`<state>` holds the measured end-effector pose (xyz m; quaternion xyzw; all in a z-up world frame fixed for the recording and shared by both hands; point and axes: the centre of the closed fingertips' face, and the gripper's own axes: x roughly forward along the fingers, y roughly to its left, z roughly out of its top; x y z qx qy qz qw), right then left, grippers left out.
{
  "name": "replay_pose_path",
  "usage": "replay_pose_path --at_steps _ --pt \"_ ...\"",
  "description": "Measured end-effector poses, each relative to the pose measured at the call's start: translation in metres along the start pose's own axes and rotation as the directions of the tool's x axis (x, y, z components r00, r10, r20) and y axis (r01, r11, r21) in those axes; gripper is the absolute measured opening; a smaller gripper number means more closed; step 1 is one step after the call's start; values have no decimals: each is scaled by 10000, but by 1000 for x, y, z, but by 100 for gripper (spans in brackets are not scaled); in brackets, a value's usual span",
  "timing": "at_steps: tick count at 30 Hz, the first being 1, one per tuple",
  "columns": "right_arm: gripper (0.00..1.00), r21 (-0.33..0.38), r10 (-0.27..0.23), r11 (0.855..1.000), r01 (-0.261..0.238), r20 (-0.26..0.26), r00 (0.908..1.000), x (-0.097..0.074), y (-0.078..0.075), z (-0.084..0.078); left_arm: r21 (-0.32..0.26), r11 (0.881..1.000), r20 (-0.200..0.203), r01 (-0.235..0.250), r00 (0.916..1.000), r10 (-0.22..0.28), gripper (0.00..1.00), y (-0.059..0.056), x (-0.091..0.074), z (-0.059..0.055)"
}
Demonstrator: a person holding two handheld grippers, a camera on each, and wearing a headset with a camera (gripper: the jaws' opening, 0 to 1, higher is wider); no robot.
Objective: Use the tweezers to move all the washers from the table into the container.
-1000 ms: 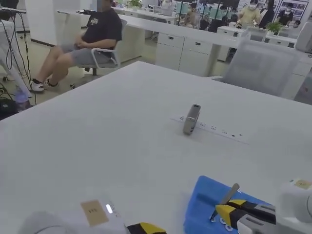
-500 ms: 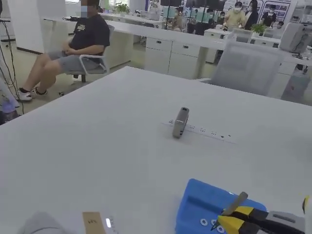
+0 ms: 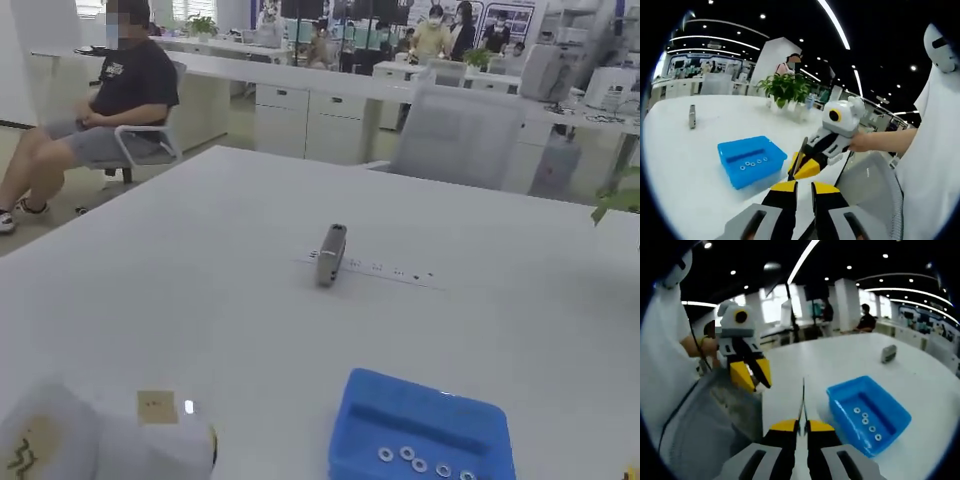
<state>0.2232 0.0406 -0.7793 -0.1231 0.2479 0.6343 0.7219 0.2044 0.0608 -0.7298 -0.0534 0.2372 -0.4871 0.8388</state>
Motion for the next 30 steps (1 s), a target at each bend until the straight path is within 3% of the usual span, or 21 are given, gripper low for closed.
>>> replay_pose_path --at_steps 2,3,5,11,15,19,27,30 --pt "3 -376 367 9986 -383 -416 9985 2 10 -6 206 9994 -62 273 9996 -272 9 -4 5 6" --pt "3 -405 484 9979 -502 -449 9978 3 14 -7 -63 9977 181 677 9975 -676 9 -10 8 12" --pt "3 -351 922 9950 -935 -365 9951 5 22 -6 -305 9946 228 992 9949 -985 10 -14 11 14" --pt "3 -618 1380 9878 -1428 -752 9876 10 33 -11 -185 9916 -69 1282 9917 -1284 9 -17 21 13" --pt "3 -869 1543 9828 -1626 -953 9834 9 36 -11 -131 9903 -102 1381 9903 -1382 0 -18 23 15" --pt "3 -1150 1523 9795 -1652 -1129 9819 8 33 -10 273 9902 -666 1370 9886 -1349 0 -16 27 8" --pt "3 -1898 1402 9653 -1792 -2024 9692 10 28 -19 728 9854 -1097 1541 9832 -1457 0 -18 35 6" --pt "4 -2234 1176 9592 -1733 -2422 9631 12 22 -25 1651 9755 -1836 1452 9763 -1143 0 -14 33 -2"
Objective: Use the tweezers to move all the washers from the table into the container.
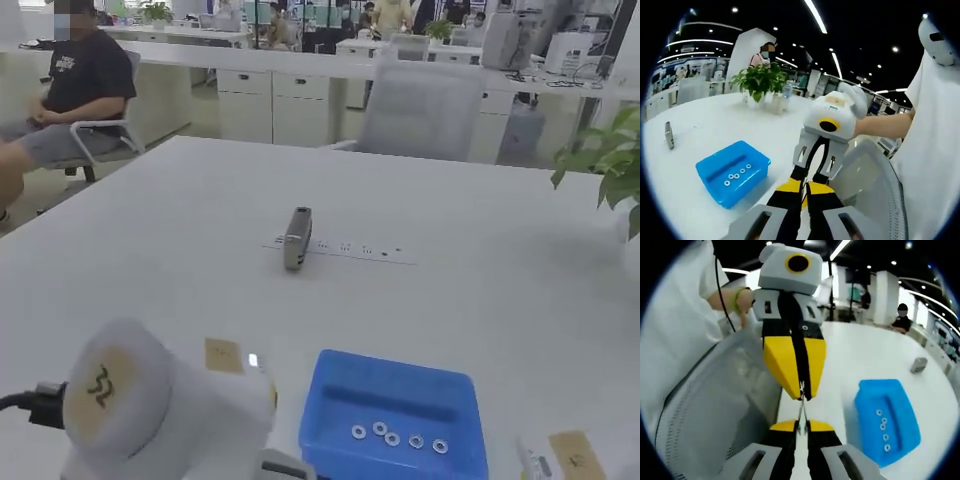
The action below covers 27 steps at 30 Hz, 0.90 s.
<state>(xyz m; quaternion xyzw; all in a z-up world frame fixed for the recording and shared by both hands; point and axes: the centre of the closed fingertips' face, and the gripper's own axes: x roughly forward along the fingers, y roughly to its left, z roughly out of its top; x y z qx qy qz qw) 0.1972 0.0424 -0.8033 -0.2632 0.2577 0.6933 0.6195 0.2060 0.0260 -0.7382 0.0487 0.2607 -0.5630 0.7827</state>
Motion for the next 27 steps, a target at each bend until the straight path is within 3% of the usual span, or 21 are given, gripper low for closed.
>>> replay_pose_path --at_steps 6,11,18,21,25,27 --pt "5 221 -495 9985 502 -308 9983 2 -7 -15 718 9974 -1136 -116 9933 197 0 7 0 -17" --pt "6 409 -1044 9935 1064 -478 9934 0 -10 -30 1508 9886 -2023 45 9790 264 0 11 9 -30" --pt "7 948 -1465 9843 1486 -296 9888 0 -13 -39 1836 9823 -2772 375 9607 151 0 17 13 -42" --pt "9 1091 -1643 9802 1651 -164 9863 0 -14 -39 1940 9797 -3224 510 9465 146 0 19 10 -50" --pt "19 1888 -2093 9610 2022 181 9777 -8 -17 -39 1880 9796 -3797 706 9251 62 0 23 7 -65" --pt "22 2090 -2332 9518 2246 171 9723 -14 -17 -42 1710 9818 -4260 830 9047 -23 0 25 5 -76"
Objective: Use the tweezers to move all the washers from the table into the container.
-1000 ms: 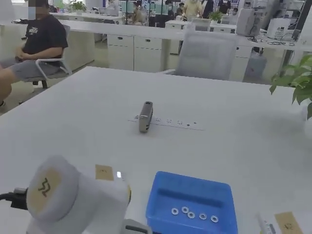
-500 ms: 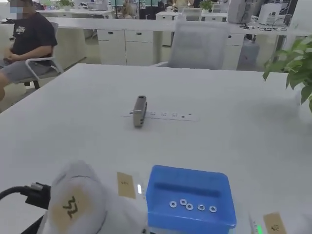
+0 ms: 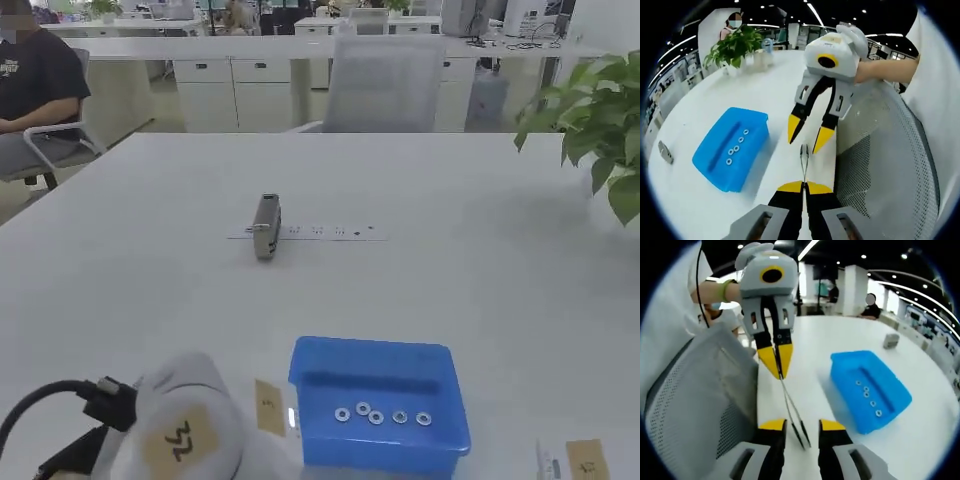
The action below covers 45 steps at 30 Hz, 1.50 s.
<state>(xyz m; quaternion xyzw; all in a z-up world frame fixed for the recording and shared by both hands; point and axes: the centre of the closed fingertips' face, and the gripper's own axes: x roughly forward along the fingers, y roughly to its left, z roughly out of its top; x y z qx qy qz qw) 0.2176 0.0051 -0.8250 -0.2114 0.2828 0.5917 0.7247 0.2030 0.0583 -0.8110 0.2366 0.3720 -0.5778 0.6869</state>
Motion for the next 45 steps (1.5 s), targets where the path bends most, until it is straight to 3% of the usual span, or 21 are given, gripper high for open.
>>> replay_pose_path --at_steps 2,10,12,16,20,21,22,23,24,25,26,27,29,31,33,35,36,37,38,42,45 --pt "24 251 -261 9993 259 97 9996 -8 -1 -2 118 9999 -514 38 9987 -32 0 2 4 -10" --pt "30 1108 -1356 9852 1306 389 9900 -40 -7 -9 294 9995 -1745 136 9846 -83 0 7 20 -32" --pt "33 1353 -1830 9756 1731 646 9810 -54 -10 -8 329 9994 -1956 143 9807 -76 0 7 23 -34" --pt "42 1610 -2777 9531 2563 1285 9520 -78 -21 0 457 9989 -2373 122 9714 -10 0 8 25 -38" --pt "54 1453 -3648 9292 3398 2135 9063 -105 -33 14 585 9983 -2882 77 9575 95 0 10 27 -43" --pt "58 1502 -3940 9181 3669 2438 8862 -114 -37 18 699 9976 -3055 29 9520 187 0 11 27 -44" --pt "63 1619 -4117 9104 3807 2630 8726 -119 -39 19 775 9970 -3178 3 9478 244 0 12 28 -46" --pt "66 1819 -4372 8986 3994 2925 8505 -127 -43 21 852 9964 -3251 -16 9452 293 0 13 28 -46" --pt "70 1928 -4530 8909 4113 3093 8361 -132 -46 21 883 9961 -3328 -25 9424 319 0 13 28 -46" --pt "74 2193 -4863 8731 4354 3280 8099 -139 -50 20 897 9960 -3359 -37 9413 338 0 13 28 -46" --pt "77 2268 -4961 8676 4425 3344 8013 -142 -52 20 909 9959 -3415 -42 9392 351 0 13 28 -47" --pt "80 2535 -5248 8505 4608 3516 7752 -147 -56 20 916 9958 -3450 -26 9380 341 0 13 28 -47" --pt "88 2758 -5518 8337 4784 3855 7395 -152 -58 22 981 9952 -3558 -26 9338 375 0 14 29 -49" --pt "94 2829 -5670 8236 4916 3875 7269 -152 -58 20 1130 9936 -3719 -31 9272 451 0 15 29 -52" --pt "95 2883 -5794 8148 5029 3802 7209 -151 -59 17 1222 9925 -3827 -7 9227 477 0 15 28 -54" --pt "95 2883 -5803 8142 5039 3765 7221 -148 -60 15 1301 9915 -3784 -31 9241 526 0 16 28 -54" --pt "94 2663 -5618 8270 4951 3605 7446 -142 -59 10 1360 9907 -3762 -31 9249 545 0 16 28 -54" --pt "94 2470 -5397 8411 4812 3257 7763 -136 -56 3 1418 9899 -3724 -34 9263 565 0 16 27 -54" --pt "94 2371 -5230 8510 4686 3002 7977 -130 -54 0 1425 9898 -3710 -50 9268 581 0 16 27 -54" --pt "94 1835 -4875 8730 4519 2978 8208 -121 -47 4 1494 9879 -3583 -416 9290 933 3 17 24 -56" --pt "93 1935 -4874 8727 4483 2894 8238 -121 -47 2 819 9917 -2917 -992 9491 1190 9 14 16 -54"
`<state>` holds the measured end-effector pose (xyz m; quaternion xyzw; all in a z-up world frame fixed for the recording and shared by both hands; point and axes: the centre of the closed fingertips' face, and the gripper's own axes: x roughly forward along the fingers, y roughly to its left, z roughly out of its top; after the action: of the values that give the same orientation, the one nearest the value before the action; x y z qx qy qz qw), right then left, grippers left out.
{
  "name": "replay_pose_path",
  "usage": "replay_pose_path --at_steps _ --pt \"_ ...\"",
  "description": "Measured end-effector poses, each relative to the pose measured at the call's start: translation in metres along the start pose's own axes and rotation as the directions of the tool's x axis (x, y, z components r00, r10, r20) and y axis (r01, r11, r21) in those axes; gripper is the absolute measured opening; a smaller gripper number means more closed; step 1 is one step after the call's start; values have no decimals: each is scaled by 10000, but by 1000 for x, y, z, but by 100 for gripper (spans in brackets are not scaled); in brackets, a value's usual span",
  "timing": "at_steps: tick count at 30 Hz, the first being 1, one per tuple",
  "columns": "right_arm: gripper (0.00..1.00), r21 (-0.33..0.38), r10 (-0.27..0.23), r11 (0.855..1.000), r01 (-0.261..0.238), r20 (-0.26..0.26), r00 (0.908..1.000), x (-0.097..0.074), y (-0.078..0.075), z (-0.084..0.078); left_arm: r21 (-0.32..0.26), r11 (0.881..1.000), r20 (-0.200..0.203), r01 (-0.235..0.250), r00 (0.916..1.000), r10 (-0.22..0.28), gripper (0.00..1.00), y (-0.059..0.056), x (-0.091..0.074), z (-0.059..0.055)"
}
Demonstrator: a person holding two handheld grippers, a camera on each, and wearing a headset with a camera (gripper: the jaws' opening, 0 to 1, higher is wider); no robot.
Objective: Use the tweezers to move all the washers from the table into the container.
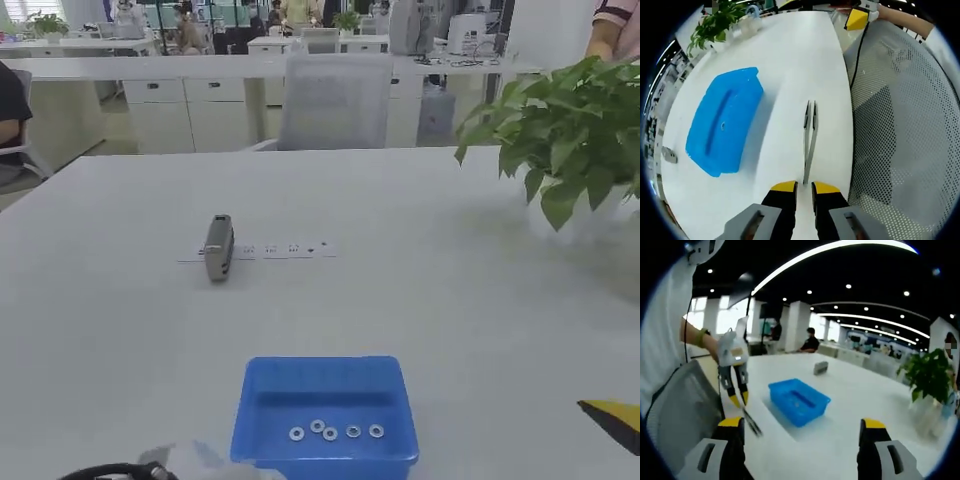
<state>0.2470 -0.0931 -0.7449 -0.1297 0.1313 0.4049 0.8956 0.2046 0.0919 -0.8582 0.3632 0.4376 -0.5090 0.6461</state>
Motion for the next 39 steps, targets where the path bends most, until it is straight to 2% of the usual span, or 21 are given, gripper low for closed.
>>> replay_pose_path --at_steps 6,9,11,14,15,19,20,21,22,23,24,25,27,29,31,33,34,35,36,38,39 --pt "93 682 -334 9972 321 169 9993 -3 -11 1 -1614 9812 733 -1058 9902 1188 16 -1 -25 -14" --pt "93 889 -340 9955 323 172 9993 -3 -11 0 -2948 9403 1657 -1701 9600 2256 26 -1 -42 -13" --pt "93 953 -351 9949 333 171 9992 -3 -11 0 -4088 8941 2458 -1827 9215 3007 31 0 -53 -10" --pt "93 1038 -357 9940 337 176 9992 -4 -12 0 -5463 8126 3345 -2033 8364 4342 37 8 -70 -7" --pt "93 1067 -359 9937 336 192 9992 -4 -12 0 -5639 7988 3441 -2094 8198 4578 41 10 -73 -7" --pt "93 1081 -400 9935 362 333 9986 -4 -11 4 -7002 6846 4379 -2027 6354 6360 53 28 -104 -1" --pt "93 996 -443 9942 408 337 9984 -4 -11 6 -7373 6497 4609 -1854 5651 6843 57 34 -115 0" --pt "93 912 -457 9949 423 359 9983 -5 -10 7 -7614 6271 4706 -1645 5249 7092 61 37 -122 0" --pt "93 756 -495 9961 465 391 9980 -5 -11 8 -7989 5847 4645 -1408 4731 7486 63 41 -131 -4" --pt "93 699 -514 9964 484 416 9978 -6 -11 9 -8201 5585 4594 -1248 4384 7725 66 44 -137 -6" --pt "93 698 -535 9963 503 447 9976 -6 -11 10 -8356 5378 4585 -1119 3970 7951 68 46 -145 -7" --pt "93 689 -616 9960 577 559 9965 -8 -12 12 -8445 5254 4697 -1038 3278 8197 71 49 -157 -5" --pt "92 686 -814 9947 762 761 9938 -11 -18 14 -8617 4971 4642 -1018 2376 8533 80 51 -171 -5" --pt "92 730 -1004 9929 937 945 9905 -15 -24 15 -8759 4675 4455 -1193 1719 8786 93 52 -179 -6" --pt "92 749 -1134 9915 1062 1008 9884 -17 -28 14 -8888 4416 4207 -1226 1638 8923 98 52 -180 -10" --pt "91 724 -1281 9900 1211 1017 9865 -18 -31 12 -8968 4287 4138 -1089 1360 9002 99 53 -184 -13" --pt "91 732 -1320 9895 1249 1022 9860 -18 -33 11 -8975 4279 4129 -1062 1384 9002 99 54 -183 -13" --pt "91 761 -1342 9890 1267 1021 9857 -19 -34 10 -9001 4232 4073 -1034 1451 9017 99 54 -181 -14" --pt "90 829 -1370 9881 1294 934 9862 -18 -35 8 -9024 4136 3907 -1206 1758 9036 99 55 -175 -16" --pt "89 893 -1336 9880 1264 794 9878 -17 -35 4 -8934 4189 3821 -1624 2160 8985 99 55 -168 -15" --pt "89 904 -1279 9886 1205 810 9885 -17 -34 4 -8910 4208 3815 -1701 2217 8974 99 55 -167 -15"
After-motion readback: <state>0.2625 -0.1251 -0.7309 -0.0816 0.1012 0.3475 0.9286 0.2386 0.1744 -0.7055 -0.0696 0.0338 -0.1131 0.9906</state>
